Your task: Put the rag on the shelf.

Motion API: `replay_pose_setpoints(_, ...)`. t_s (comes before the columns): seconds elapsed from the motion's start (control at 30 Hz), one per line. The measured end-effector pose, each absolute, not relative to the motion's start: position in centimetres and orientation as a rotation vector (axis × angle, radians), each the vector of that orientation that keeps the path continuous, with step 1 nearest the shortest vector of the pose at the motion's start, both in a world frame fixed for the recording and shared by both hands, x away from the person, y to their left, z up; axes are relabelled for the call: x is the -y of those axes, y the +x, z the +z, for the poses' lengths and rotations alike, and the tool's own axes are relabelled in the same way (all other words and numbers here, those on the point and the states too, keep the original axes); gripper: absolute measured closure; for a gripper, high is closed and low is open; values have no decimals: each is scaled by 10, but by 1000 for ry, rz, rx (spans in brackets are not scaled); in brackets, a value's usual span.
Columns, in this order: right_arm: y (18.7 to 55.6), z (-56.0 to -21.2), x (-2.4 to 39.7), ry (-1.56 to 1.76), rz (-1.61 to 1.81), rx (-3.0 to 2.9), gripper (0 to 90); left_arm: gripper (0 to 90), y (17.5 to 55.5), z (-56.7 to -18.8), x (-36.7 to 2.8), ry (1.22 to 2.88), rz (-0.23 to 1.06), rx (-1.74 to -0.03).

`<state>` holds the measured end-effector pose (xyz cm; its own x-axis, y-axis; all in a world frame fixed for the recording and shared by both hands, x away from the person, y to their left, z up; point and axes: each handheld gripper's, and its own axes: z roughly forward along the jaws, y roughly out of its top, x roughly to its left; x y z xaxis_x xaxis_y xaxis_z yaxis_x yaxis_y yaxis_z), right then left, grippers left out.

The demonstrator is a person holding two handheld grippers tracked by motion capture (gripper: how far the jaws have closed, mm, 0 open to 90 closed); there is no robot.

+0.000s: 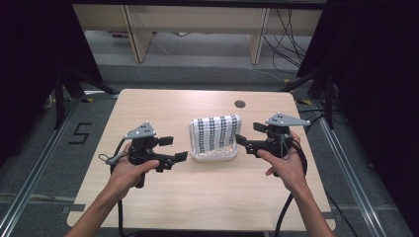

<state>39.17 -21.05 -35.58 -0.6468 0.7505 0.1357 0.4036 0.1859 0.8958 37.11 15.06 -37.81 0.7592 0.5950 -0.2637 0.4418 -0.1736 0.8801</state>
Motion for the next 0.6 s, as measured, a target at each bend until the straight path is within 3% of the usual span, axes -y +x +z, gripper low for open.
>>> replay_pose_setpoints(0.6,372,-381,215,1114,1440,-2173,196,174,345,-396,-148,1859,194,-759)
